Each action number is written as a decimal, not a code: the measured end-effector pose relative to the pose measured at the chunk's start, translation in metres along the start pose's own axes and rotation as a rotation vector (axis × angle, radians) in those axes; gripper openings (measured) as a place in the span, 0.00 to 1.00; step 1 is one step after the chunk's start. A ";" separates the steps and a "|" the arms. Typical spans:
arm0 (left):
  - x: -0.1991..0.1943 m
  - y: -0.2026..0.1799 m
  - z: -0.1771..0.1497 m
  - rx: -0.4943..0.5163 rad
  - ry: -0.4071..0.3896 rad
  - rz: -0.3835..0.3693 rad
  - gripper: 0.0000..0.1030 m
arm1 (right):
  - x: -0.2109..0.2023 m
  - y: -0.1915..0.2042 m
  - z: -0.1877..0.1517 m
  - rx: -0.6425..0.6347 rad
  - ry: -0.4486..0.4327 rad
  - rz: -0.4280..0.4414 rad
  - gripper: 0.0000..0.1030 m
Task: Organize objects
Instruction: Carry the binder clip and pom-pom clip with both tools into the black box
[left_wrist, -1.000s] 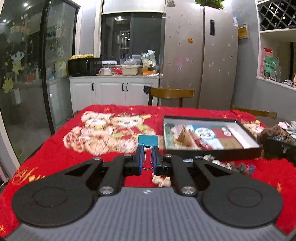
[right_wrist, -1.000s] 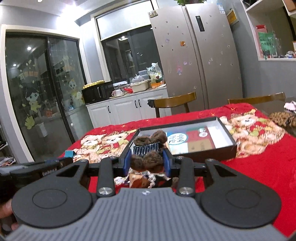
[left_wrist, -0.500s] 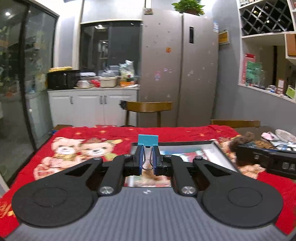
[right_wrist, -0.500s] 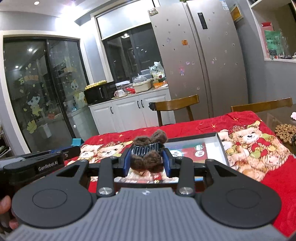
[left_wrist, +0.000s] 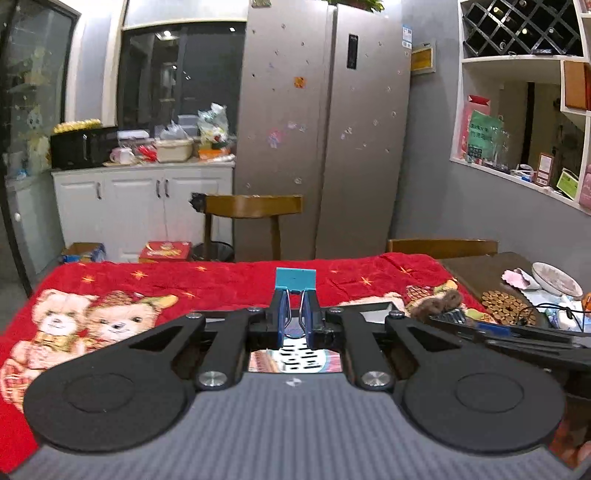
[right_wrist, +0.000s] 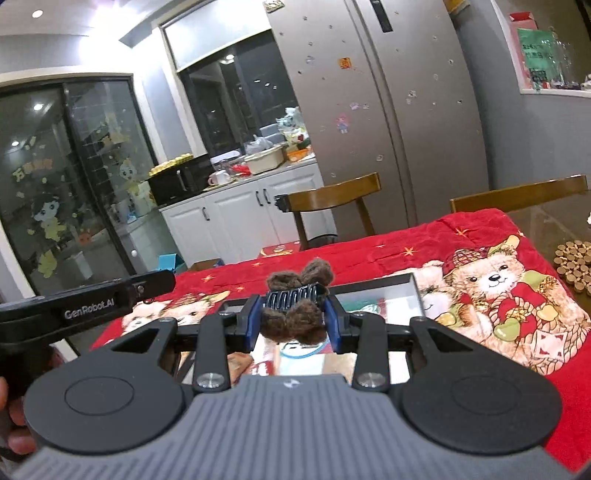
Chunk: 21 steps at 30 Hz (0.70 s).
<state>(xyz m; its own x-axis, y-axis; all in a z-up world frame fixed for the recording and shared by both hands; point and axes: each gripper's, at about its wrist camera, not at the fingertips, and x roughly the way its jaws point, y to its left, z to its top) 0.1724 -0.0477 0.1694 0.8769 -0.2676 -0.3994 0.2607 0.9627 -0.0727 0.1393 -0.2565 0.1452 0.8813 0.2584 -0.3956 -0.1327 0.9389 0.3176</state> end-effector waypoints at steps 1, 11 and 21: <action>0.009 -0.002 0.000 -0.001 0.010 -0.009 0.12 | 0.006 -0.004 0.000 0.005 0.008 0.000 0.38; 0.100 -0.009 -0.042 -0.015 0.179 -0.074 0.12 | 0.052 -0.034 -0.011 -0.027 0.063 -0.003 0.39; 0.151 -0.011 -0.084 -0.004 0.349 -0.130 0.12 | 0.078 -0.054 -0.031 0.025 0.210 -0.005 0.39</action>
<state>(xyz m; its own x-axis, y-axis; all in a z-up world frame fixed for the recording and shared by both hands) 0.2683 -0.0948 0.0335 0.6456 -0.3587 -0.6742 0.3587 0.9218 -0.1470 0.2012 -0.2802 0.0698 0.7677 0.2981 -0.5673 -0.1149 0.9349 0.3358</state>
